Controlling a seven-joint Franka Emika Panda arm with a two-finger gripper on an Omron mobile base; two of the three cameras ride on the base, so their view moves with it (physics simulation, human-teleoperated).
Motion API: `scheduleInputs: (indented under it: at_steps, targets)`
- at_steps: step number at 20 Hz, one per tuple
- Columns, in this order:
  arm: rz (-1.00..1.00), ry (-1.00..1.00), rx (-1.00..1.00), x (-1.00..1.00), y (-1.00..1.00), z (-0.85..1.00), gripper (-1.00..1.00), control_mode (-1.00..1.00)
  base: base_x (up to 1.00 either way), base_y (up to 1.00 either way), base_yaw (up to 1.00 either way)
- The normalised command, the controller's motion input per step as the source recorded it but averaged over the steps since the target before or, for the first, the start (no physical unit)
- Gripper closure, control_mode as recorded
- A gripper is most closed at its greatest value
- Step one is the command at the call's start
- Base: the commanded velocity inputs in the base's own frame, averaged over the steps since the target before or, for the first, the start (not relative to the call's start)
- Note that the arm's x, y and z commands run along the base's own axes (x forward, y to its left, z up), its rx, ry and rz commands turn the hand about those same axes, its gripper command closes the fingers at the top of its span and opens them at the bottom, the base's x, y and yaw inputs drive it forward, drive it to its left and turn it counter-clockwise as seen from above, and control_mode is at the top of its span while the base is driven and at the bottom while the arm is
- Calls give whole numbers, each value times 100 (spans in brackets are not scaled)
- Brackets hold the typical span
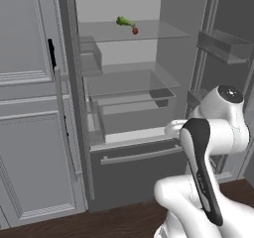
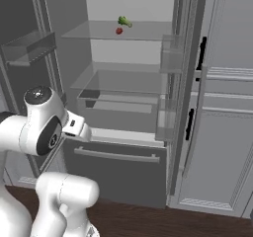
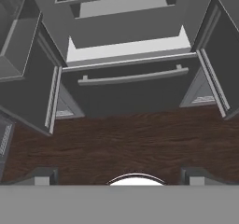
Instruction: Take the strawberry from the fridge and place it on top of the pancake, located on the dining counter.
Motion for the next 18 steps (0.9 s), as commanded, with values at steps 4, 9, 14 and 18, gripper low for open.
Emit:
scheduleInputs:
  at_steps: [4,9,14,18]
  targets:
    - [0,0,0,0,0,0,-100,100,57,3,0]
    - [0,0,0,0,0,0,-100,100,60,0,0]
    - [0,0,0,0,0,0,-100,100,66,0,0]
    - [0,0,0,0,0,0,-100,100,63,0,1]
